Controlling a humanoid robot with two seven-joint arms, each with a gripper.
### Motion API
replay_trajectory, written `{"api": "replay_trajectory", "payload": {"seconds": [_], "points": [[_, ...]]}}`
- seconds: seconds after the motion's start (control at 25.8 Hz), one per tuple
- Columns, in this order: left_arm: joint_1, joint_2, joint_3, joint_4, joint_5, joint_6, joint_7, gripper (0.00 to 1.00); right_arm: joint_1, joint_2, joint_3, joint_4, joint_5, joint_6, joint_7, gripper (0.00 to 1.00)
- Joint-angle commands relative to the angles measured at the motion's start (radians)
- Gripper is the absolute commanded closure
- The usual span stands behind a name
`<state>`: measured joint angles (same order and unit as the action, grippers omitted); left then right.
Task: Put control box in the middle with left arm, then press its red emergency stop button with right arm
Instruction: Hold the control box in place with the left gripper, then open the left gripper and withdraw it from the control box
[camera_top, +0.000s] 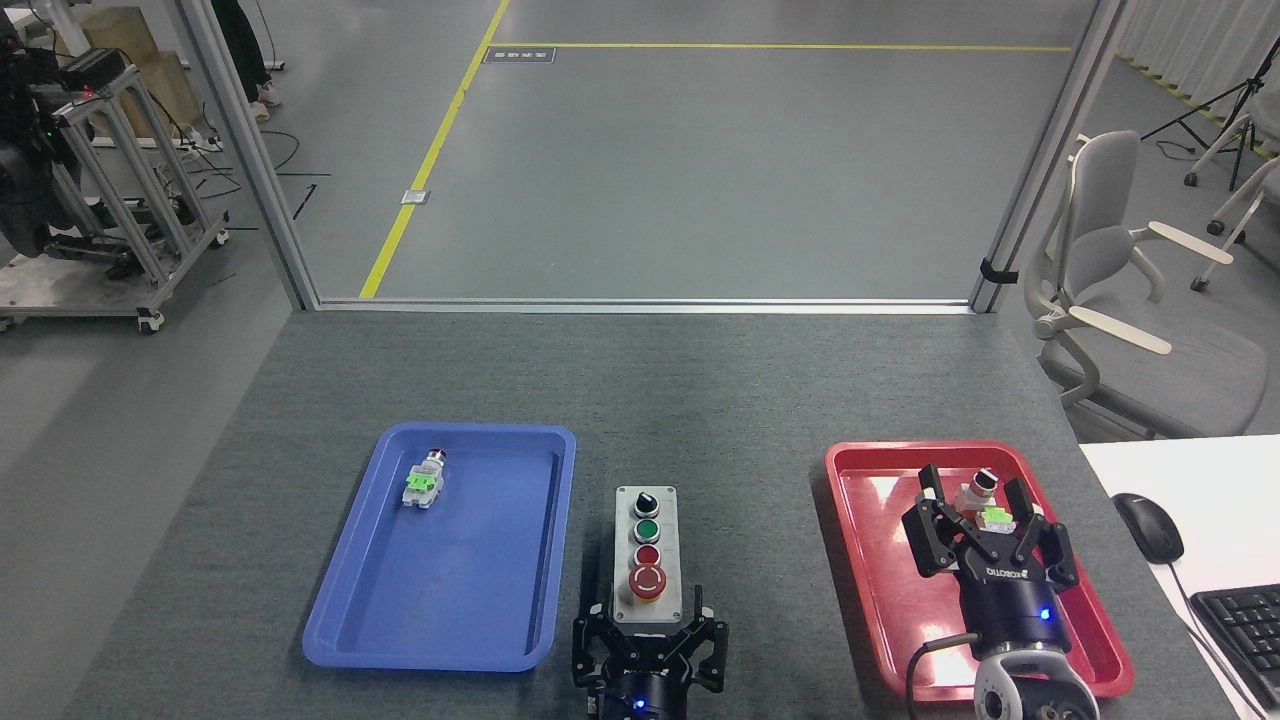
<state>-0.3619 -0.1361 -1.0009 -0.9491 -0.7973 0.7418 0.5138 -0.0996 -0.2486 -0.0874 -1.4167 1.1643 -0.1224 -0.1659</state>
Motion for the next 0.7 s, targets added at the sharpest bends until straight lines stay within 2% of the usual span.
{"api": "replay_trajectory", "payload": {"seconds": [0.0, 0.23, 0.35, 0.43, 0.54, 0.58, 0.66], "points": [[0.009, 0.003, 0.001, -0.036, -0.008, 0.008, 0.011, 0.0, 0.0, 0.0, 0.0, 0.002, 0.0, 0.001, 0.0, 0.0], [0.015, 0.019, 0.002, -0.111, -0.025, 0.019, 0.011, 0.0, -0.003, -0.009, 0.0, 0.012, 0.002, 0.001, 0.0, 0.01], [0.015, 0.041, 0.002, -0.155, -0.025, 0.051, 0.011, 0.0, -0.031, -0.026, 0.003, 0.018, 0.002, 0.003, 0.0, 0.05], [0.015, 0.069, 0.007, -0.197, -0.025, 0.059, 0.011, 0.0, -0.04, -0.031, 0.003, 0.022, 0.0, 0.003, 0.0, 0.11], [0.015, 0.128, 0.013, -0.263, -0.025, 0.06, 0.011, 0.0, -0.049, -0.031, 0.002, 0.03, 0.0, 0.001, -0.001, 0.26], [0.015, 0.153, 0.015, -0.284, -0.025, 0.06, 0.011, 0.0, -0.055, -0.031, 0.003, 0.03, -0.002, 0.0, -0.001, 0.33], [0.014, 0.204, 0.028, -0.316, -0.025, 0.057, 0.011, 0.0, -0.071, -0.034, 0.009, 0.031, -0.002, -0.019, -0.001, 0.71]]}}
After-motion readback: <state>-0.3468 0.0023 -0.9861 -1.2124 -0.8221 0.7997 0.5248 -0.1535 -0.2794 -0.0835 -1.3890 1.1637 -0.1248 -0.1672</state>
